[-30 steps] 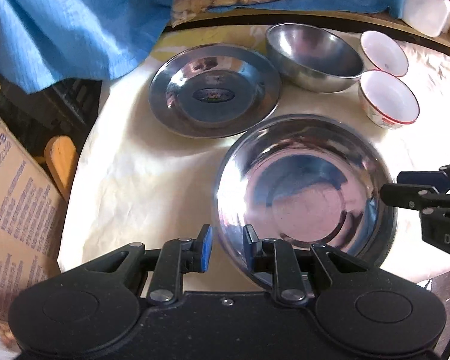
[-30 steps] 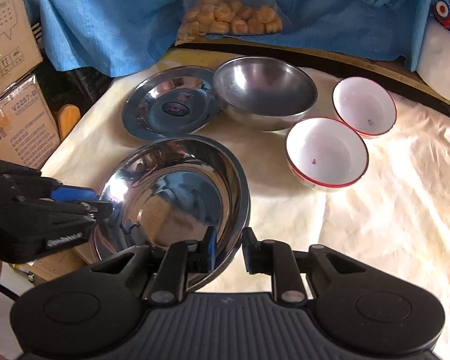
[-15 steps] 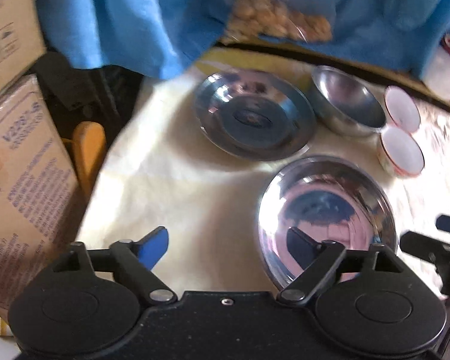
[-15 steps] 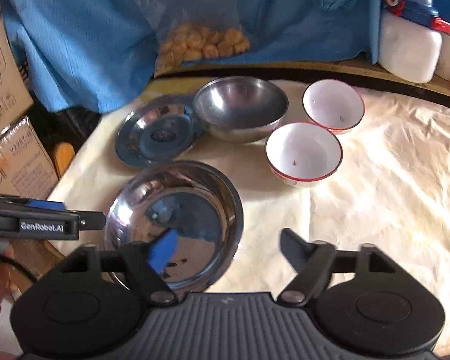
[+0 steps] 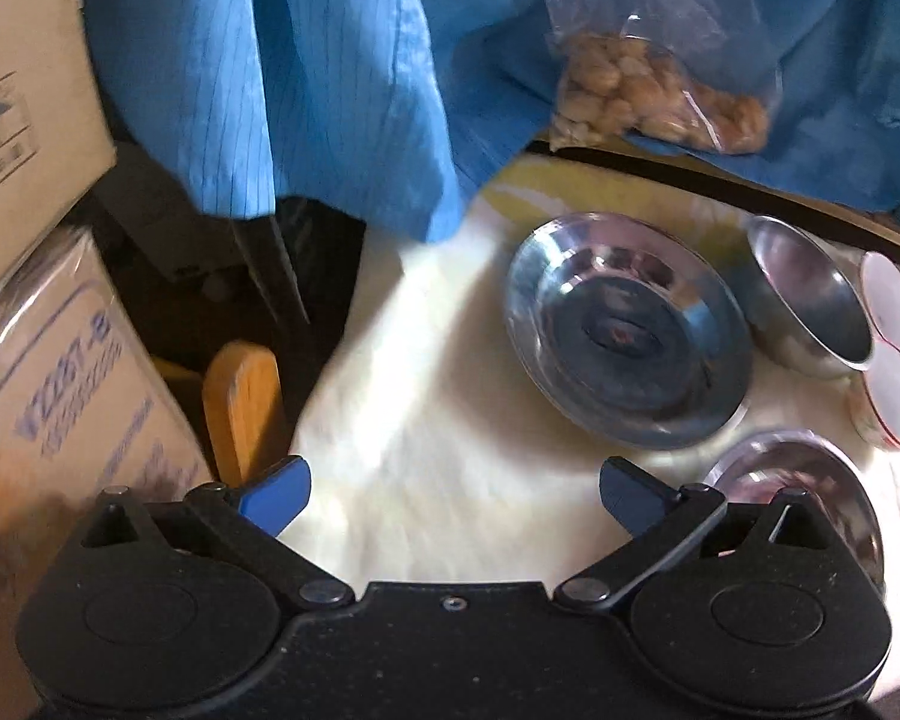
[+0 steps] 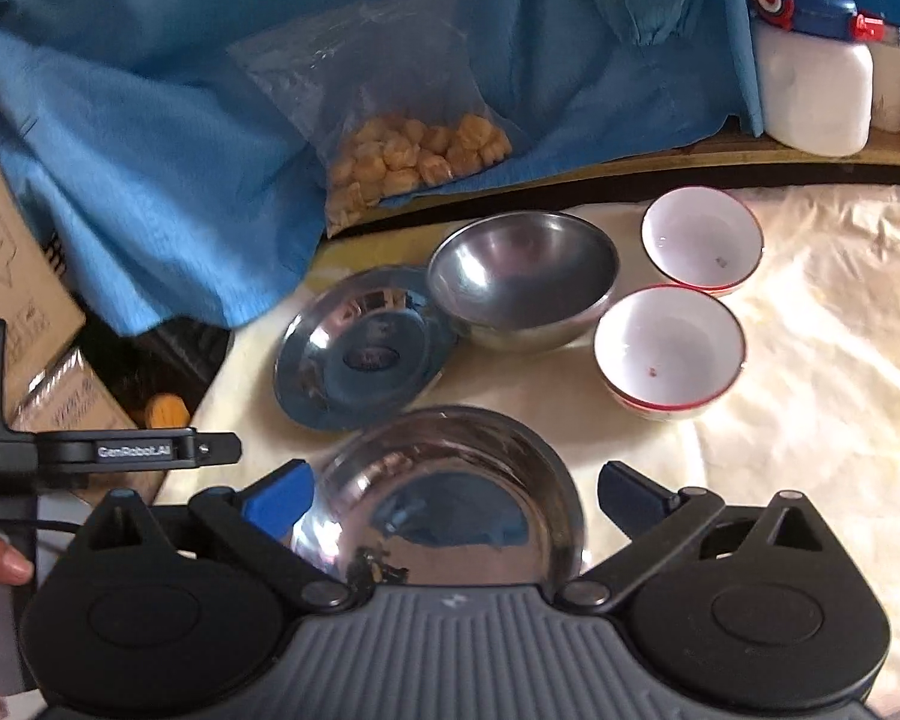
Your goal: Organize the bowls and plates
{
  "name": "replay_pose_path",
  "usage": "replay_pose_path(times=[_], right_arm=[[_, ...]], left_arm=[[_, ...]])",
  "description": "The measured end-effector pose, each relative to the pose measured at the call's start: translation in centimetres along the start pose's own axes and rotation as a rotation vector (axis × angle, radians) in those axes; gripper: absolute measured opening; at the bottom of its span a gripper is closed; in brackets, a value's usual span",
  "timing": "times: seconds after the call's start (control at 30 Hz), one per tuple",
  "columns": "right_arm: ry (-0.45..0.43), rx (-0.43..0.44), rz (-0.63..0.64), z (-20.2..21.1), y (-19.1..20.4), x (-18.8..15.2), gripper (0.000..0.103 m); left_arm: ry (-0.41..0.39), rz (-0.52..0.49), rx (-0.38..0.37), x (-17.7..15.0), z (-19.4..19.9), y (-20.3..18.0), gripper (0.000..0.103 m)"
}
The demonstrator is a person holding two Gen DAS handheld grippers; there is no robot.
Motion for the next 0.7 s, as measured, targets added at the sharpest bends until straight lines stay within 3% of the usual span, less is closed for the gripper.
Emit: replay_pose_path(times=[0.13,0.37,0.7], right_arm=[[-0.012,-0.028,-0.011,-0.7,0.5,0.6,0.103],[-0.026,-0.06,-0.066,-1.2,0.1,0.7,0.103],[-0.013,-0.05,-0.104,-3.7,0.0,1.7,0.103]], left_arm=[[0.036,0.007,-0.026,1.5,-1.6,0.8,0.102],[0.01,-0.021,-0.072,3.0,-2.6,0.7,0.102],[0.051,-0.075,-0.044,3.7,-4.8,-0.4,0.102]])
Point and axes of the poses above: each gripper's, at about its wrist camera, not at the fingertips, and z roughly against the way its jaws point, y to its left, x to its top, the point moved 5 cm from there along -z, roughly the way its jaws point, and after that the axes turned 6 degrees about -z, right-handed, at the moved point
